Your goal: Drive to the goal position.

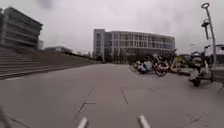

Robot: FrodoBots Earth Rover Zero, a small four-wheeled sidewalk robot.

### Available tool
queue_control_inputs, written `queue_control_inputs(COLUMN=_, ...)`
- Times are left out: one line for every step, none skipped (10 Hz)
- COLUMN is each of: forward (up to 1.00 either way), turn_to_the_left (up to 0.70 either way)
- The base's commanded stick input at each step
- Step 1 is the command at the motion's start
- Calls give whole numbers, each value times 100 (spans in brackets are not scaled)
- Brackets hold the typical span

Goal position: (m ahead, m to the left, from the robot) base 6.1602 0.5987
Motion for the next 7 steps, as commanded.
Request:
queue_control_inputs(forward=100, turn_to_the_left=-10)
queue_control_inputs(forward=100, turn_to_the_left=-7)
queue_control_inputs(forward=100, turn_to_the_left=0)
queue_control_inputs(forward=100, turn_to_the_left=0)
queue_control_inputs(forward=100, turn_to_the_left=0)
queue_control_inputs(forward=100, turn_to_the_left=0)
queue_control_inputs(forward=100, turn_to_the_left=0)
